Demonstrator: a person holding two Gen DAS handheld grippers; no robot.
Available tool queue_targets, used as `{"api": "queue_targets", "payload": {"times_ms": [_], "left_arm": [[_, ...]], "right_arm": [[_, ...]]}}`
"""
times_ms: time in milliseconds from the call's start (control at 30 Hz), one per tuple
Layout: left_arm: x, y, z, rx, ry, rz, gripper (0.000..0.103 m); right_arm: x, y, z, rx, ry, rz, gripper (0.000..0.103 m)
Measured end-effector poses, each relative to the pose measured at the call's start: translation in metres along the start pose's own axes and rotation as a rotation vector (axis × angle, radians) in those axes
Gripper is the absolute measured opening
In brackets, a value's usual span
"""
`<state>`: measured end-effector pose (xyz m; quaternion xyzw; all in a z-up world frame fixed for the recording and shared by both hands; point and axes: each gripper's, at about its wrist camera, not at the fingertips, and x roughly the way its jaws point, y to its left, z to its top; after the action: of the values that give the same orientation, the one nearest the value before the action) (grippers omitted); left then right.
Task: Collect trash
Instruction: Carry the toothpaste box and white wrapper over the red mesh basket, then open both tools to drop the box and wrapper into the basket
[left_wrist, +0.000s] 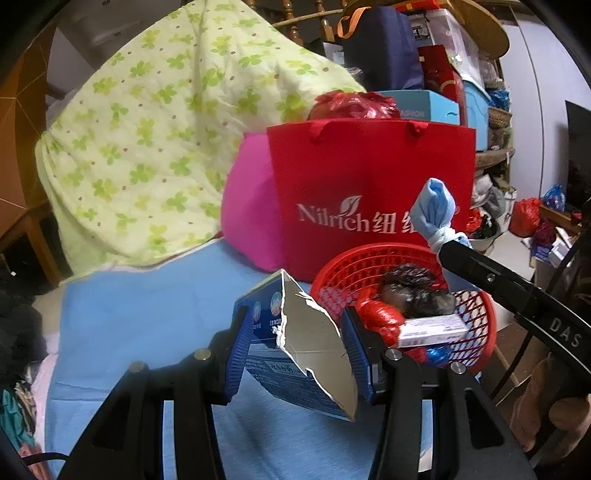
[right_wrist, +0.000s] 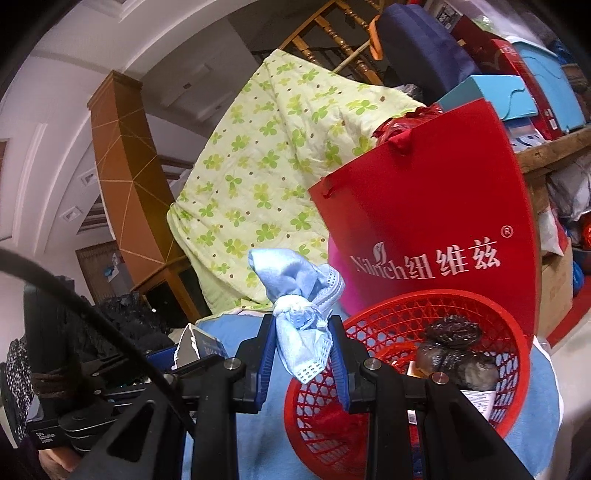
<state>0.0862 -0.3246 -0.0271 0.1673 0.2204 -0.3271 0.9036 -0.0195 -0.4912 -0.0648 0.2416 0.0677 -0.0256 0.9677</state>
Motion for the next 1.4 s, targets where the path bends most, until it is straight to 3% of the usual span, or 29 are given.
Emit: {"api": "queue_targets", "payload": {"times_ms": [400, 900, 1067, 1133, 1167, 1200, 1400], "left_arm": [[0.010, -0.024, 0.016, 0.042, -0.038, -0.073, 0.051], [0.040, -0.059, 0.016, 0.042, -0.025, -0.246, 0.055], [0.049, -0.059, 0.008, 0.035, 0.001, -0.260, 0.068], [0.049, -0.056, 0.004, 0.028, 0.007, -0.252, 0.071], [0.049, -0.054, 0.002, 0.024, 0.013, -0.251, 0.071], [0.049, -0.051, 0.000, 0.017, 0.019, -0.251, 0.071], [0.043, -0.031, -0.014, -0.024, 0.049, -0.211, 0.072]], "right_arm": [[-0.015, -0.029, 0.007, 0.122, -0.055, -0.035, 0.031], [-0.028, -0.081, 0.008, 0.335, -0.079, -0.080, 0.032], [-0.023, -0.089, 0.005, 0.388, -0.043, -0.079, 0.033], [-0.022, -0.093, 0.004, 0.424, -0.032, -0.071, 0.048], [-0.023, -0.094, 0.003, 0.439, -0.038, -0.066, 0.066], [-0.026, -0.095, 0.003, 0.453, -0.061, -0.058, 0.070], [-0.026, -0.087, 0.004, 0.421, -0.070, -0.038, 0.070]]}}
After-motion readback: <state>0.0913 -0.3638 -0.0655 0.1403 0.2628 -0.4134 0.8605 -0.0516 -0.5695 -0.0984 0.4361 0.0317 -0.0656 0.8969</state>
